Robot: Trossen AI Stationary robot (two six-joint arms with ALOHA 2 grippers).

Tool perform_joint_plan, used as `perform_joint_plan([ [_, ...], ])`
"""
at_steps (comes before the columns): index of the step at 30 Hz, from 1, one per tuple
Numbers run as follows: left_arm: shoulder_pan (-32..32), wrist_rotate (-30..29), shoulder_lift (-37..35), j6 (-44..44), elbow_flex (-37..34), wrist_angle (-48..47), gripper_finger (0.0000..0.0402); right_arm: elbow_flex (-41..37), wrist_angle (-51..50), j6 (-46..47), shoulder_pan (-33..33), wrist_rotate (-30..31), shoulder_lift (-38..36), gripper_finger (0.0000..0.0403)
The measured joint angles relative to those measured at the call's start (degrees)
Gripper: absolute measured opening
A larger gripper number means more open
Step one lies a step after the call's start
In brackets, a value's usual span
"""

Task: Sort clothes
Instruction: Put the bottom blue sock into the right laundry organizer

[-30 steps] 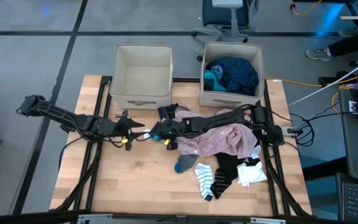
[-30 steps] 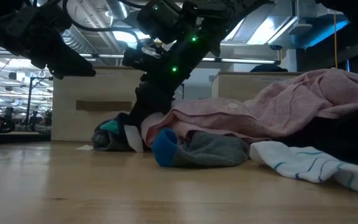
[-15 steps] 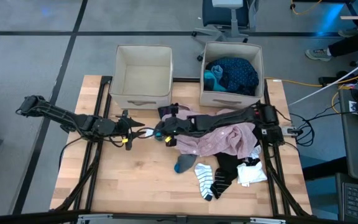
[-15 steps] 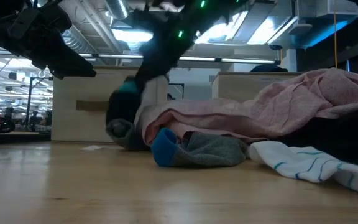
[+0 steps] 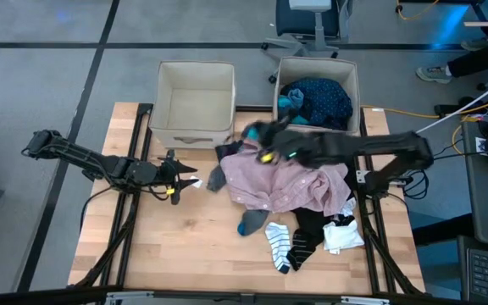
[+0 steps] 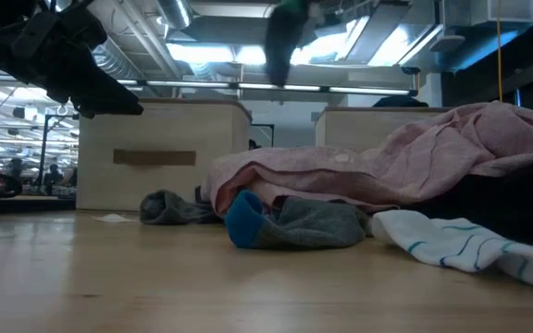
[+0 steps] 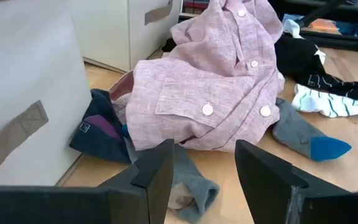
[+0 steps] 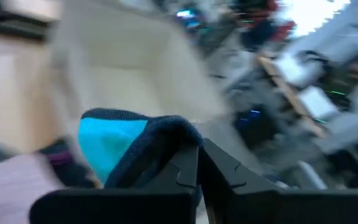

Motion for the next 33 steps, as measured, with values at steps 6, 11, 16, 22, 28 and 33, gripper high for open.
perform_joint_plan([
  [6, 0.0, 0.0, 0.0, -0.3, 0.0, 0.0, 0.0162, 0.0, -4.4, 0.2, -6.6, 3.8, -10.4, 0.0006],
  [11, 0.0, 0.0, 0.0, -0.1, 0.0, 0.0, 0.0162, 0.0, -11.3, 6.2, -16.2, 1.5, -14.0, 0.0009],
  [16, 0.0, -1.1, 0.0, 1.4, 0.0, 0.0, 0.0162, -1.7, -14.5, 9.3, -26.7, -9.2, -13.5, 0.0009],
  [22, 1.2, -8.5, 0.0, 4.9, 0.0, 0.8, 0.0162, -16.5, 5.5, 7.7, -36.2, -18.2, -13.3, 0.0010],
  [28, 5.1, -10.2, 0.0, 11.3, -1.8, 7.9, 0.0162, -29.7, 23.5, 7.4, -40.0, -22.9, -12.3, 0.0013],
  [33, 8.5, -8.5, 0.0, 15.9, -2.1, 12.3, 0.0162, -36.1, 23.6, 10.4, -38.4, -23.6, -12.4, 0.0014],
])
